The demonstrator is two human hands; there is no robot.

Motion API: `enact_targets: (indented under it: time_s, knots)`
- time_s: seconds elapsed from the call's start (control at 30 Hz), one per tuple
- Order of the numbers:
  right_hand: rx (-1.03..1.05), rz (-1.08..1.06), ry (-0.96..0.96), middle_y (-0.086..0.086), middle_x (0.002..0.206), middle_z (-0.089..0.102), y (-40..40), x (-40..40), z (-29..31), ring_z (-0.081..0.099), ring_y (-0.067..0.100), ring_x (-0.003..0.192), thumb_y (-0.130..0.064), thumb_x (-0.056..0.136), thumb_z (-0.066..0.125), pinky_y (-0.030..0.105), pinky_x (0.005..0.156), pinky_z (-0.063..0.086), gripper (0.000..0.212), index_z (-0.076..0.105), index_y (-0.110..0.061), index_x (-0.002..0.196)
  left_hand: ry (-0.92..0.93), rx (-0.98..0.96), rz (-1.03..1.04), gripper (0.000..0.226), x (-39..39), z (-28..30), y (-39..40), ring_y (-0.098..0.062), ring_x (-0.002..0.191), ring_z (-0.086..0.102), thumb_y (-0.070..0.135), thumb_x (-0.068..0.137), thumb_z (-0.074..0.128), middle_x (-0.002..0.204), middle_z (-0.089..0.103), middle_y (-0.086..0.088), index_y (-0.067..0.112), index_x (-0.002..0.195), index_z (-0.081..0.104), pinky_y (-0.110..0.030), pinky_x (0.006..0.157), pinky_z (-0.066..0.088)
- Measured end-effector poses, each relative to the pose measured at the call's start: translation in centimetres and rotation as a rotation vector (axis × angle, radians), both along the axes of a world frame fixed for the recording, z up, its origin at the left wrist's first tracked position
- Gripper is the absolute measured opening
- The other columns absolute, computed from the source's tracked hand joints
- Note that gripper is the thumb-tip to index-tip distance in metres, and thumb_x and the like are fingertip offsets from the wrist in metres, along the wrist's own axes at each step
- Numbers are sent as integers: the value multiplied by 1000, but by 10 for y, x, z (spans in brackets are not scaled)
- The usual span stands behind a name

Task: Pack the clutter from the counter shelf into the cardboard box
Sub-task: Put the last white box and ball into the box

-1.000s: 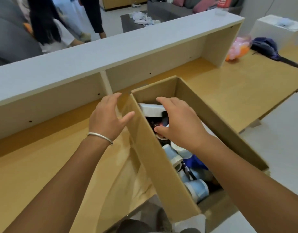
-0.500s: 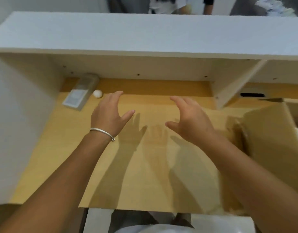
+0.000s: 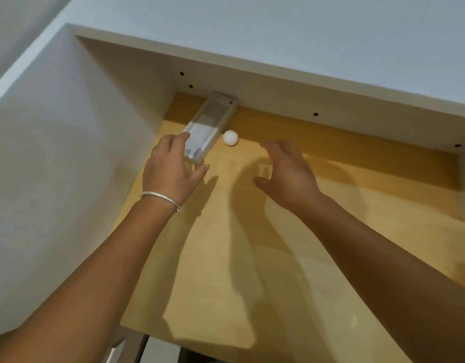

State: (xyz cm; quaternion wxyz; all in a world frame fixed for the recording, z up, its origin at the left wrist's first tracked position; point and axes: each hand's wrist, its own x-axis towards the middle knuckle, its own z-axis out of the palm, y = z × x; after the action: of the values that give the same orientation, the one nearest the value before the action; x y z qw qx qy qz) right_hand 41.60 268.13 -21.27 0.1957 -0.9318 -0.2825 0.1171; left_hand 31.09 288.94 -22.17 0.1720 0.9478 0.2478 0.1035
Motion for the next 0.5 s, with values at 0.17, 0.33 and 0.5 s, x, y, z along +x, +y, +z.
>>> enact_targets:
  time_s: [0.17,0.33,0.5]
  knots:
    - [-26,48,-14,5,146,35,42,28,-21,36,27,130,-39,79,71,40,103,37,74,34,-26,142,56,-16,30,75,34,-26,26,-30,120,45,50,75,71,136,45,-9,21,138,40,-44,94,47]
    - [-95,105,-28,4,151,26,73,58,-46,26,27,136,-41,82,66,38,105,34,74,28,-28,145,84,-6,36,80,69,-49,41,-34,126,41,54,72,73,140,43,-13,21,136,40,-45,98,45]
    - [-54,159,-1,2,151,29,93,78,-65,23,27,139,-35,84,66,39,105,33,68,33,-32,143,163,-33,57,84,86,-71,49,-35,128,40,61,67,72,143,40,-11,24,134,38,-47,95,48]
